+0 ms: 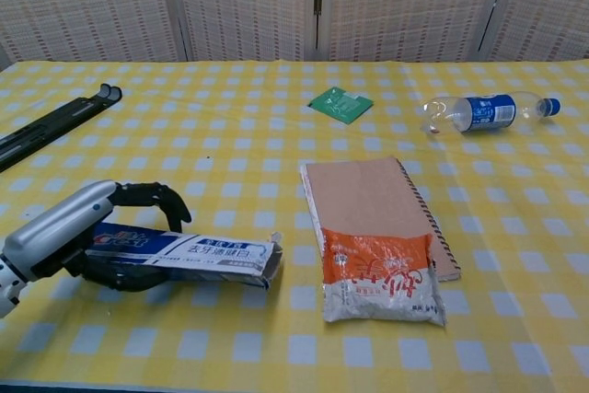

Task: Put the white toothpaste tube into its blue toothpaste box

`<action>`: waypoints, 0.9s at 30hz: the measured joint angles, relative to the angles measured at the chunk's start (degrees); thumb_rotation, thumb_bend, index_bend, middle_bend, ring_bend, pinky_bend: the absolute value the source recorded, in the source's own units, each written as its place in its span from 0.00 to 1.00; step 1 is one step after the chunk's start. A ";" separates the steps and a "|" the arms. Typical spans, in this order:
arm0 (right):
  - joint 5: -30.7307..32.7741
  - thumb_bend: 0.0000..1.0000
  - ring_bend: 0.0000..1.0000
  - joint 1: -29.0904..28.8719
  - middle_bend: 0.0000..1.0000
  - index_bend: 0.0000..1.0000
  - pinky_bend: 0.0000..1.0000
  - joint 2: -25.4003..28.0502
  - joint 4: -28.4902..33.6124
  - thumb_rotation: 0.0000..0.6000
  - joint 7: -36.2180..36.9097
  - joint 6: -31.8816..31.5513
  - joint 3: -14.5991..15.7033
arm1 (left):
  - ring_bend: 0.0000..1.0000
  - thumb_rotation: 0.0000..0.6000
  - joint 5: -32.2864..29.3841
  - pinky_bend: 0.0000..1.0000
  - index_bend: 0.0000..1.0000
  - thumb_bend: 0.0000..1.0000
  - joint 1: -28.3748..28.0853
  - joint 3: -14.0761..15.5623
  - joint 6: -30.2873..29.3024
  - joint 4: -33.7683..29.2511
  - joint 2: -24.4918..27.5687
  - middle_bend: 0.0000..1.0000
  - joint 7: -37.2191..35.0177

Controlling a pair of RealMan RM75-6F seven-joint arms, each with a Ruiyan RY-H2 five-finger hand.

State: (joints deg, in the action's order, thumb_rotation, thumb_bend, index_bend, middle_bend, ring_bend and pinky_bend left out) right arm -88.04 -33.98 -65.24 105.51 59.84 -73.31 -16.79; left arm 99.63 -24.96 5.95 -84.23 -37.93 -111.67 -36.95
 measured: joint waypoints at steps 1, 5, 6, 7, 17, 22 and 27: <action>0.08 0.29 0.09 0.02 0.15 0.00 0.14 0.08 0.06 1.00 0.06 -0.05 -0.05 | 0.22 1.00 -0.01 0.15 0.33 0.23 -0.15 0.15 0.49 -0.58 0.30 0.42 0.43; 0.19 0.30 0.09 0.13 0.15 0.00 0.14 0.42 0.19 1.00 0.28 -0.13 -0.09 | 0.14 1.00 -0.13 0.07 0.26 0.19 -0.72 0.72 2.74 -3.35 1.95 0.33 2.16; 0.24 0.30 0.09 0.13 0.15 0.00 0.14 0.45 0.16 1.00 0.35 -0.14 -0.11 | 0.12 1.00 -0.16 0.05 0.24 0.18 -0.91 0.92 3.44 -4.29 2.58 0.31 2.56; 0.30 0.30 0.09 0.15 0.15 0.00 0.14 0.45 0.14 1.00 0.46 -0.19 -0.14 | 0.11 1.00 -0.17 0.04 0.23 0.18 -1.04 1.05 3.86 -5.04 3.06 0.30 2.86; -0.12 0.30 0.08 -0.01 0.15 0.00 0.14 0.39 -0.23 1.00 0.27 0.10 0.24 | 0.06 1.00 -0.59 0.02 0.20 0.17 -1.49 0.92 3.95 -13.77 8.48 0.24 4.84; -1.51 0.30 0.05 0.62 0.09 0.00 0.07 0.34 -1.04 1.00 -6.50 -0.26 1.70 | 0.06 1.00 -0.40 0.03 0.20 0.17 -1.33 0.67 1.90 -20.49 15.54 0.23 5.95; -3.00 0.29 0.00 3.07 0.00 0.00 0.00 0.60 -3.11 1.00 -21.03 -0.67 5.40 | 0.06 1.00 -2.12 0.02 0.19 0.18 -0.26 0.29 1.03 -29.51 27.62 0.23 11.03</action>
State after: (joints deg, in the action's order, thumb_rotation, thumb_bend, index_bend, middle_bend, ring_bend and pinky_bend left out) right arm -91.05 -30.91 -64.64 102.40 38.80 -73.98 -11.38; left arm 97.51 -25.22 6.24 -83.20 -67.44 -84.05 -25.93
